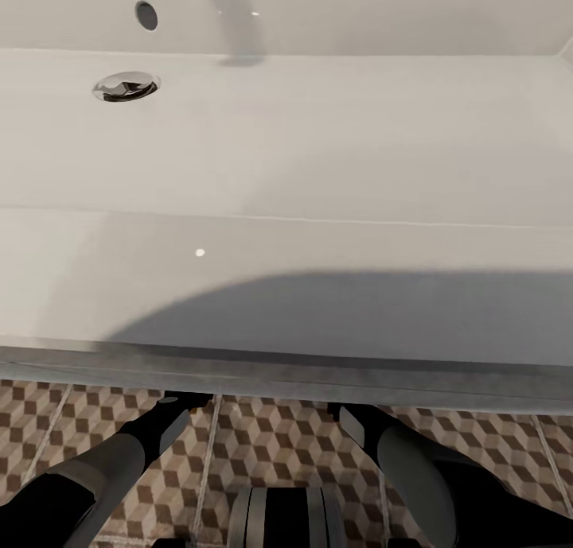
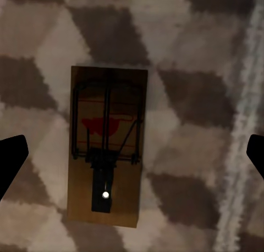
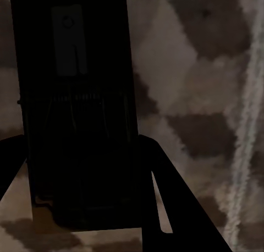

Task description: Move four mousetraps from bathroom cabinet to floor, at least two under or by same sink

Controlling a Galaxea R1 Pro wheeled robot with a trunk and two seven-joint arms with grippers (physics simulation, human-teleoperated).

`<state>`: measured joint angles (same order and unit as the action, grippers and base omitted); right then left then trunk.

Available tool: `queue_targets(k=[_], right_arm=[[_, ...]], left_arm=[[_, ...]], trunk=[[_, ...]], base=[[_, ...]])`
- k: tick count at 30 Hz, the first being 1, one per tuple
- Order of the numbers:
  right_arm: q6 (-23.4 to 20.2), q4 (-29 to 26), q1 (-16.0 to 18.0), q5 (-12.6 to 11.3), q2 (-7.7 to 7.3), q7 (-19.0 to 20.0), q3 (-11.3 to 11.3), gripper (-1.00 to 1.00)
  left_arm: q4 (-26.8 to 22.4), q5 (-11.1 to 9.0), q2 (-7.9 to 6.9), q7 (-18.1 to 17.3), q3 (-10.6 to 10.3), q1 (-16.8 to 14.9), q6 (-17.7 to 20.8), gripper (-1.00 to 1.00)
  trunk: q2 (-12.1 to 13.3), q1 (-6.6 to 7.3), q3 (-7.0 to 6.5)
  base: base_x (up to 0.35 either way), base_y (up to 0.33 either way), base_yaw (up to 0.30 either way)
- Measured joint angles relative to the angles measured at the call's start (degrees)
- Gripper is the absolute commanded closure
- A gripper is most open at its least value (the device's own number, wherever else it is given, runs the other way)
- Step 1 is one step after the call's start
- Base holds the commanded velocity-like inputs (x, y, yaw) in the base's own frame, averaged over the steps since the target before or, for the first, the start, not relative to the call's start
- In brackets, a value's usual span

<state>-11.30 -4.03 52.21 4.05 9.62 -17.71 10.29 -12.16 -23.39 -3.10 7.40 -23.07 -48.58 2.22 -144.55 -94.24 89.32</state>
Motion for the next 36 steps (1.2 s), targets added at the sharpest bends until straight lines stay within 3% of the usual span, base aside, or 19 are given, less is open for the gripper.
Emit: queue_targets(k=[30,34,36], right_arm=[[0.27,-0.04,-0.01,-0.20,-0.05,-0.06,0.58,1.00],[0.02,-0.03,0.00,-0.21,-0.09,-0.72,2.10,1.00],[-0.05,-0.02,0.01,-0.07,-0.12,-1.71,4.65,1.00]], left_arm=[[0.00,0.00,0.31,0.00,0.00,0.05,0.00,-1.00],[0.01,0.00,0.33,0.00,0.00,0.06,0.00,-1.00],[0.01,0.00,0.33,0.00,0.00,0.06,0.00,-1.00]], trunk=[[0.00,0.00,0.00],[0.00,0.00,0.00],[0.00,0.00,0.00]], base=[[0.000,0.000,0.000],[0.000,0.000,0.000],[0.000,0.000,0.000]])
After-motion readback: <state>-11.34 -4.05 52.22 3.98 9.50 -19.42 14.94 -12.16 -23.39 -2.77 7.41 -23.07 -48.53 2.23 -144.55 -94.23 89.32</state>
